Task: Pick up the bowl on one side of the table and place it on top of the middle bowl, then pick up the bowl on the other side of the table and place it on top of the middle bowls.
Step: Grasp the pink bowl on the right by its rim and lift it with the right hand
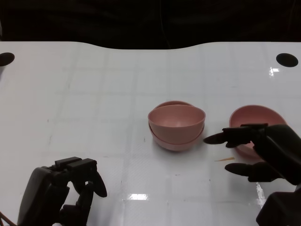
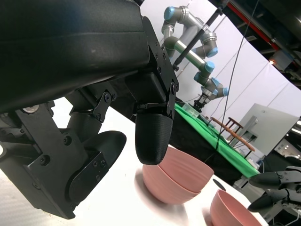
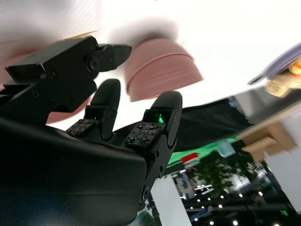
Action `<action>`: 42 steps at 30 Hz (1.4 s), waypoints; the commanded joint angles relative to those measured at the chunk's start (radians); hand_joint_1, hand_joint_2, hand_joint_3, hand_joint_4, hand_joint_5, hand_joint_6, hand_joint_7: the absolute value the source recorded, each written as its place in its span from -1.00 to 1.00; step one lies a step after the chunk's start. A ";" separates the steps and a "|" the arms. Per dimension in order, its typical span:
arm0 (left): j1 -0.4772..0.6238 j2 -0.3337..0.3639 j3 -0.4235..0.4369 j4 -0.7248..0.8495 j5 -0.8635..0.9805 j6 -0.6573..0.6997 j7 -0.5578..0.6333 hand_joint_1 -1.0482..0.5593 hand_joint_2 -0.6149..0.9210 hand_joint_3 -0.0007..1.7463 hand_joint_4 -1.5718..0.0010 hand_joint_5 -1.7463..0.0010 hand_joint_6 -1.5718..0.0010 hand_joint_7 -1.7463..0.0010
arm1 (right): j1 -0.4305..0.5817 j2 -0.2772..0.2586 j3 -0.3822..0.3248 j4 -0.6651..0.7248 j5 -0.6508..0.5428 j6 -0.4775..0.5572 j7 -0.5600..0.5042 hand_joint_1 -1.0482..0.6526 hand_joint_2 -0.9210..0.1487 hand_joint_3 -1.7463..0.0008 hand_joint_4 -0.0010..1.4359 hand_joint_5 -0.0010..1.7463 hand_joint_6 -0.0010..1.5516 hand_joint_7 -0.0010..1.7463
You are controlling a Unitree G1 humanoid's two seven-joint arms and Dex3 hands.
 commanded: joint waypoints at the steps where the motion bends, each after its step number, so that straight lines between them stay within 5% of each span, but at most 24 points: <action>1: -0.012 0.010 0.009 0.010 -0.009 -0.008 -0.019 0.24 0.03 0.93 -0.16 -0.94 -0.12 -0.69 | 0.009 -0.047 -0.011 -0.088 -0.075 0.103 0.029 -0.02 -0.68 0.98 -0.17 -0.51 -0.15 -0.94; 9: -0.009 0.011 0.015 -0.005 0.013 0.001 -0.020 0.23 0.02 0.93 -0.16 -0.94 -0.10 -0.70 | -0.003 -0.063 0.016 -0.207 -0.238 0.330 0.096 -0.15 -0.69 0.99 -0.28 -0.64 -0.22 -0.99; 21: -0.005 0.007 0.025 -0.011 0.026 0.003 -0.017 0.22 0.03 0.91 -0.16 -0.95 -0.11 -0.70 | -0.103 -0.073 0.133 -0.092 -0.453 0.577 0.191 -0.24 -0.79 0.99 -0.35 -0.81 -0.37 -1.00; 36: 0.005 0.008 0.015 -0.041 0.037 0.031 -0.038 0.17 0.09 0.85 -0.14 -0.93 -0.06 -0.73 | -0.267 -0.092 0.254 0.224 -0.445 0.602 0.214 -0.26 -0.95 0.98 -0.27 -0.91 -0.42 -1.00; 42: 0.010 0.007 0.016 -0.056 0.025 0.046 -0.060 0.16 0.10 0.84 -0.13 -0.95 -0.05 -0.73 | -0.327 -0.083 0.293 0.361 -0.410 0.577 0.192 -0.20 -0.99 0.98 0.04 -0.85 -0.36 -0.98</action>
